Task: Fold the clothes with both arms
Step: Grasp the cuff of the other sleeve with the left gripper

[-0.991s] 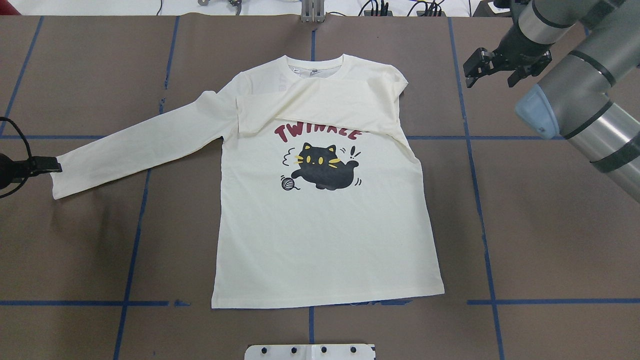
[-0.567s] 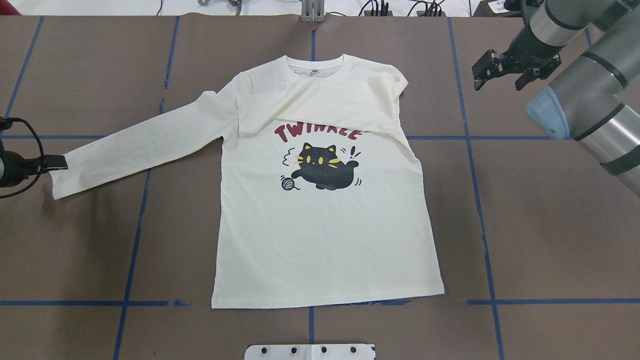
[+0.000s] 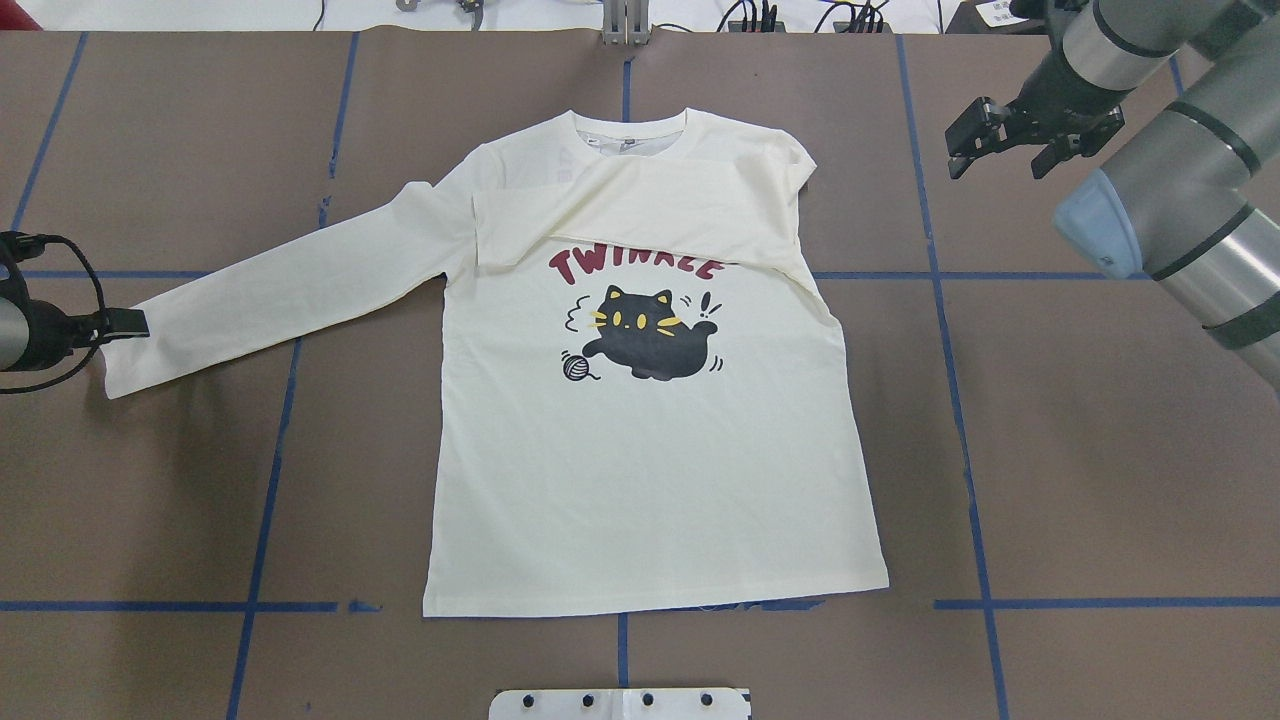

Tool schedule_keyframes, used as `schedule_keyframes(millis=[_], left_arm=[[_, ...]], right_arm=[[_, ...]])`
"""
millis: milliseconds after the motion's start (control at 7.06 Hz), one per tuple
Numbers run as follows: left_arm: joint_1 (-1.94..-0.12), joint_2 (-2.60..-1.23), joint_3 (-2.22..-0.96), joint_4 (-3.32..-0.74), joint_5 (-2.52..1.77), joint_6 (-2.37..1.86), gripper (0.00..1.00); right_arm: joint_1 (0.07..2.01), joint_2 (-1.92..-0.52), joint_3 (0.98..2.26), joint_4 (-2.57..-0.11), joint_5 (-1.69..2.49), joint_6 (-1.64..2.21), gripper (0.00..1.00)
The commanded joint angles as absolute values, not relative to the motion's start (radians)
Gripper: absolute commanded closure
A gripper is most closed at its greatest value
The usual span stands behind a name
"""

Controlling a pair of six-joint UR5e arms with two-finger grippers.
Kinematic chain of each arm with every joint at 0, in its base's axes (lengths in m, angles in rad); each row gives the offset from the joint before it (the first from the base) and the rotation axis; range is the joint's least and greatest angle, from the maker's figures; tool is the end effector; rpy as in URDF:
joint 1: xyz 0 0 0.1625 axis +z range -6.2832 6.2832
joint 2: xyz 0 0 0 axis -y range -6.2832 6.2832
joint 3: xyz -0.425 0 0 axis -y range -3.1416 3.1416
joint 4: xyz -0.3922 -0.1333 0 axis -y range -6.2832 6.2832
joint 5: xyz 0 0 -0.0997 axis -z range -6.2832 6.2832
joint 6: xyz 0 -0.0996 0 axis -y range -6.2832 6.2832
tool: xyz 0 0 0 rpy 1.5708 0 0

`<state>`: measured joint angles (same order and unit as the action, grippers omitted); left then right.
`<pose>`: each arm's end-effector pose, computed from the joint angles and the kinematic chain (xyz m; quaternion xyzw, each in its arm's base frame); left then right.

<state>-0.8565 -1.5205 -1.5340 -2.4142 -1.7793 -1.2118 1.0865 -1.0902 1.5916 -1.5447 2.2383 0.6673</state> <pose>0.2481 -0.4582 0.6235 0.1303 0.3567 -0.1903 0.9053 -0.2466 -0.6227 0.3682 0.0344 -0.3994 -0.0017 0.9161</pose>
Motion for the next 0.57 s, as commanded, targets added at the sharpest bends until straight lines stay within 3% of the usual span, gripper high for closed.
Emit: schedule_keyframes(millis=[0,142,425], left_arm=[[-0.856,-1.519,-1.535,-2.418,-1.781,-1.213,0.26],[-0.856,-1.508,-1.534,-2.439,-1.782,-1.216,0.46],[-0.856,-1.506,-1.531,-2.447,-1.782,-1.216,0.47]], right_arm=[[1.089,-1.091,1.598,-1.548,2.246,0.667,0.0],[1.089,-1.091,1.603,-1.551,2.249,0.667,0.0],[1.091,-1.089,1.606,-1.554,2.249,0.667,0.0]])
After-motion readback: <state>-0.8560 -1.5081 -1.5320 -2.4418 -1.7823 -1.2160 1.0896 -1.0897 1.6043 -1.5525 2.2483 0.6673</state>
